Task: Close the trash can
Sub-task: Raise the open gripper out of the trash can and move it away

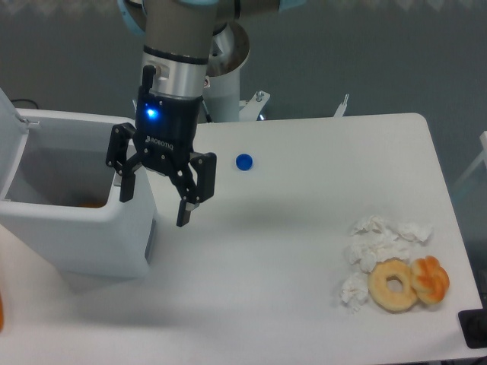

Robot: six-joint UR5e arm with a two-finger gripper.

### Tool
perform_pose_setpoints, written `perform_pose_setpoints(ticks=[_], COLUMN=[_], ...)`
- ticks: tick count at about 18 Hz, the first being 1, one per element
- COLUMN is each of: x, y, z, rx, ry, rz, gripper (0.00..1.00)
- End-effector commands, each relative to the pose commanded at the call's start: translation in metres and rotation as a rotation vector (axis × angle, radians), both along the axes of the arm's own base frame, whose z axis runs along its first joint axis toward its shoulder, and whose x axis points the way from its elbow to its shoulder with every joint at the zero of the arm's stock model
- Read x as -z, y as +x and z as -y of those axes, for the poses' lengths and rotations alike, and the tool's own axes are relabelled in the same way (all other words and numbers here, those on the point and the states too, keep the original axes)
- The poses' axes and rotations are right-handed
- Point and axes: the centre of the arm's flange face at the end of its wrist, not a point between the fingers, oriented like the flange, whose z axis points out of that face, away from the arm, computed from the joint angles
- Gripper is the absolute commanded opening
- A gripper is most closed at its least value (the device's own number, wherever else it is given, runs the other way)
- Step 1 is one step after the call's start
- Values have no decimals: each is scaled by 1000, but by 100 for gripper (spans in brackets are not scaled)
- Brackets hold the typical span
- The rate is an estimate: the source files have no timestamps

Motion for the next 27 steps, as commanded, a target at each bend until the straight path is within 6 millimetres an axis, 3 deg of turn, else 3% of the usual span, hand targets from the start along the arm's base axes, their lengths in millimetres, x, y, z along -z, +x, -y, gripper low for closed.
perform_pose_setpoints(ticks=[3,10,13,23,27], x=[-18,-31,-47,-84,-93], y=[11,22,34,94,140], z=[12,17,24,27,23], rx=[-57,-134,-193,-104,1], ry=[30,64,100,229,233], rz=[33,108,164,453,485], gripper=[100,100,100,100,100])
